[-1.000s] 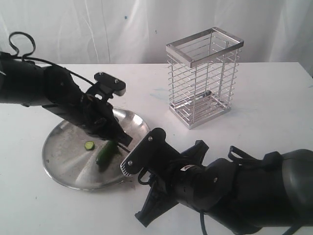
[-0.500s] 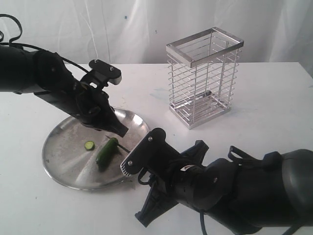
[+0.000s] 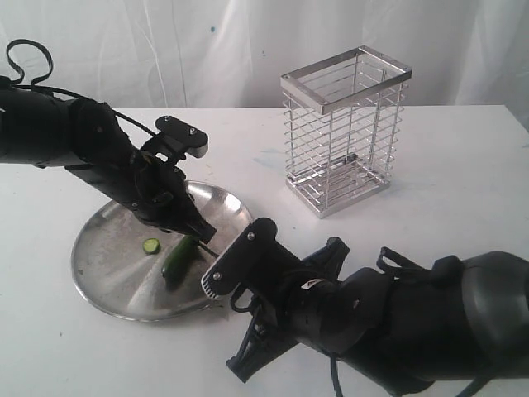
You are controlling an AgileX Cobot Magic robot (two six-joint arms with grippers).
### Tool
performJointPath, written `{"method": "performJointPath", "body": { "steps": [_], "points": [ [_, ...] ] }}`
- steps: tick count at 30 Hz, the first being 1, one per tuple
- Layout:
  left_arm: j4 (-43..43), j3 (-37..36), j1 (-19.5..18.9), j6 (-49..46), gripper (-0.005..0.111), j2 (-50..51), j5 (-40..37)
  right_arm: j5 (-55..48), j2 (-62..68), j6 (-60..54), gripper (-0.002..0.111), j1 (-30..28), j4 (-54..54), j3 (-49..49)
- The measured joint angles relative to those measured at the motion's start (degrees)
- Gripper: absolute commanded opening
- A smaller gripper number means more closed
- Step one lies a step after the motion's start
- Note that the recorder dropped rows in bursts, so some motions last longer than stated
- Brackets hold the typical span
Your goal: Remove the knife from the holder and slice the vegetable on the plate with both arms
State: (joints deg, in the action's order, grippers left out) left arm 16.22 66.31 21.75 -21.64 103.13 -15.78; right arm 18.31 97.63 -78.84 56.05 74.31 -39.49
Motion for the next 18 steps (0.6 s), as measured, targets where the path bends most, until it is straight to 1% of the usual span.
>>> {"method": "performJointPath", "body": {
  "steps": [16, 18],
  "points": [
    [-0.60, 0.00, 0.00, -0.10, 0.000, 0.00, -0.34, -0.19, 1.88, 0.00, 0.000, 0.00, 0.00, -1.96],
    [-0.71, 0.00, 0.00, -0.34, 0.003, 0.00, -0.99, -0.19, 1.88, 0.00, 0.000, 0.00, 0.00, -1.96]
  ]
}}
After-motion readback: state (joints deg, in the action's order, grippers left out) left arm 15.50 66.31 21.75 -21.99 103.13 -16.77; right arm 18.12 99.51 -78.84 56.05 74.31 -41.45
